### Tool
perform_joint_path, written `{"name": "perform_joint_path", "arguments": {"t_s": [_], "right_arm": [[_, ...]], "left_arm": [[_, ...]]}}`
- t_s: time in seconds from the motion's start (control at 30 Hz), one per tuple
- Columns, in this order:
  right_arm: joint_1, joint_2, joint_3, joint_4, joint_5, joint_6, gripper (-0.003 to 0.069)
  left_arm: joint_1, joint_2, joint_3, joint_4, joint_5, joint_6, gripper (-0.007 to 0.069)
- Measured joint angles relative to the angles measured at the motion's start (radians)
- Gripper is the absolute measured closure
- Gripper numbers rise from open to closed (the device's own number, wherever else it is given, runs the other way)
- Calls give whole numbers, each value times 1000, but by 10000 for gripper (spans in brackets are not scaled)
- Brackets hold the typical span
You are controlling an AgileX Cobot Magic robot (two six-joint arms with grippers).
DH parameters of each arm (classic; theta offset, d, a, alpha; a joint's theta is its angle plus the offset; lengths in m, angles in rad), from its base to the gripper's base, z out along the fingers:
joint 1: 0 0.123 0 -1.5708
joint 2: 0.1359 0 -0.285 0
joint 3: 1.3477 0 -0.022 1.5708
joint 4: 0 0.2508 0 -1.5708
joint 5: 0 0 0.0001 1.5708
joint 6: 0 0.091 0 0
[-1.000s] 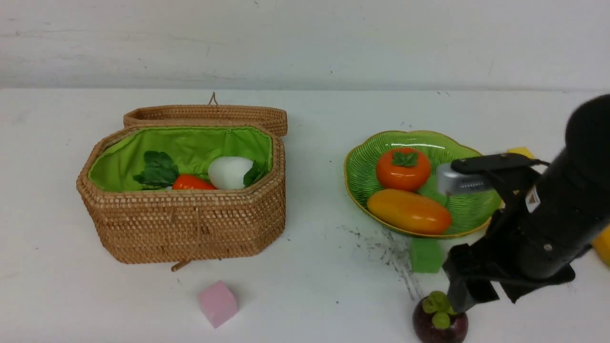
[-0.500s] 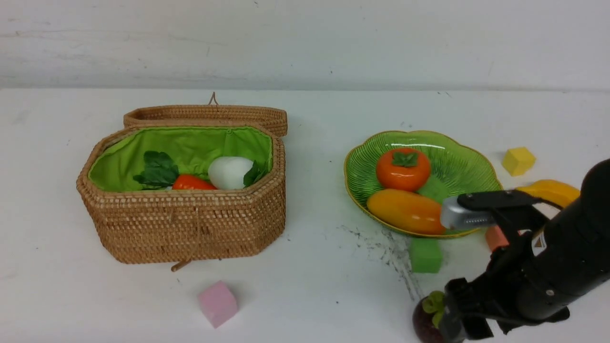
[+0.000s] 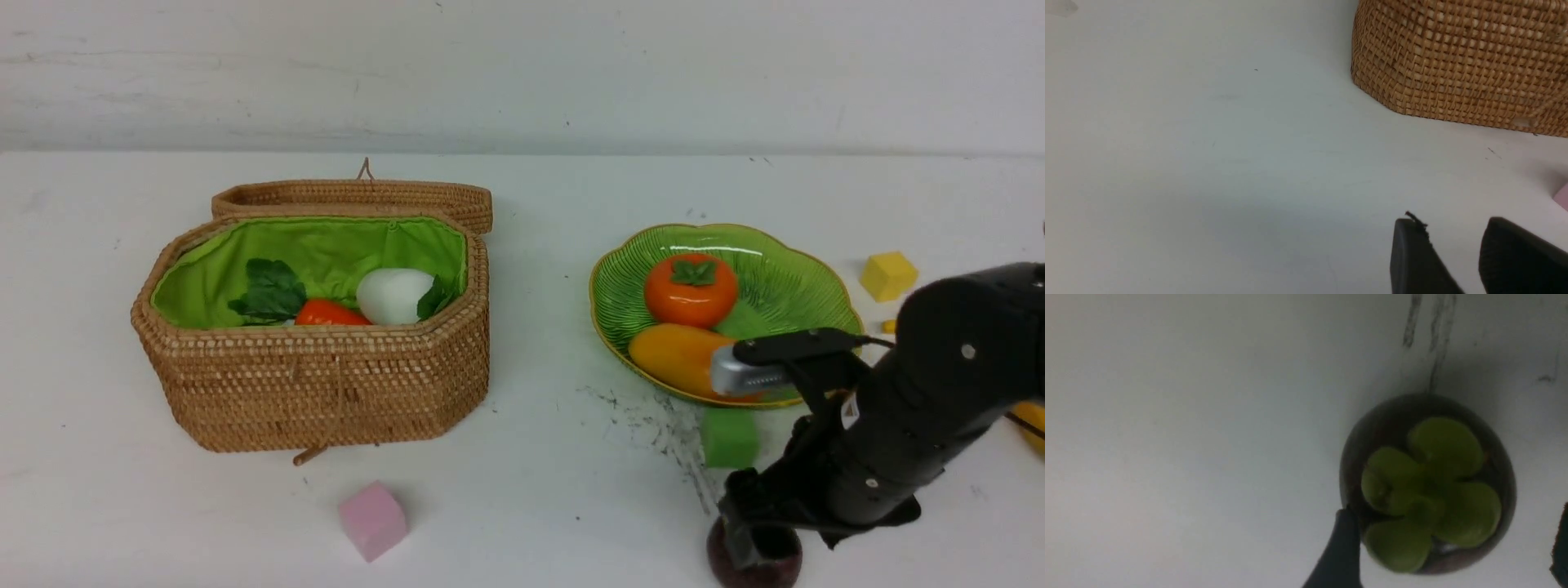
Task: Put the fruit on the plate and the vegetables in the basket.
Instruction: Use the right arm to grab a mangosteen and put it into the right plate
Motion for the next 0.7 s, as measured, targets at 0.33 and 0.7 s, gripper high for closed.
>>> {"name": "perform_joint_path", "arguments": {"t_s": [0.33,0.7], "right_arm": [[0,127,-54,23,20,0,11],[0,192,-74,42,65,-28,79]], "left_arm": [[0,0,0,0,0,0,386],[0,0,0,0,0,0,386]]}}
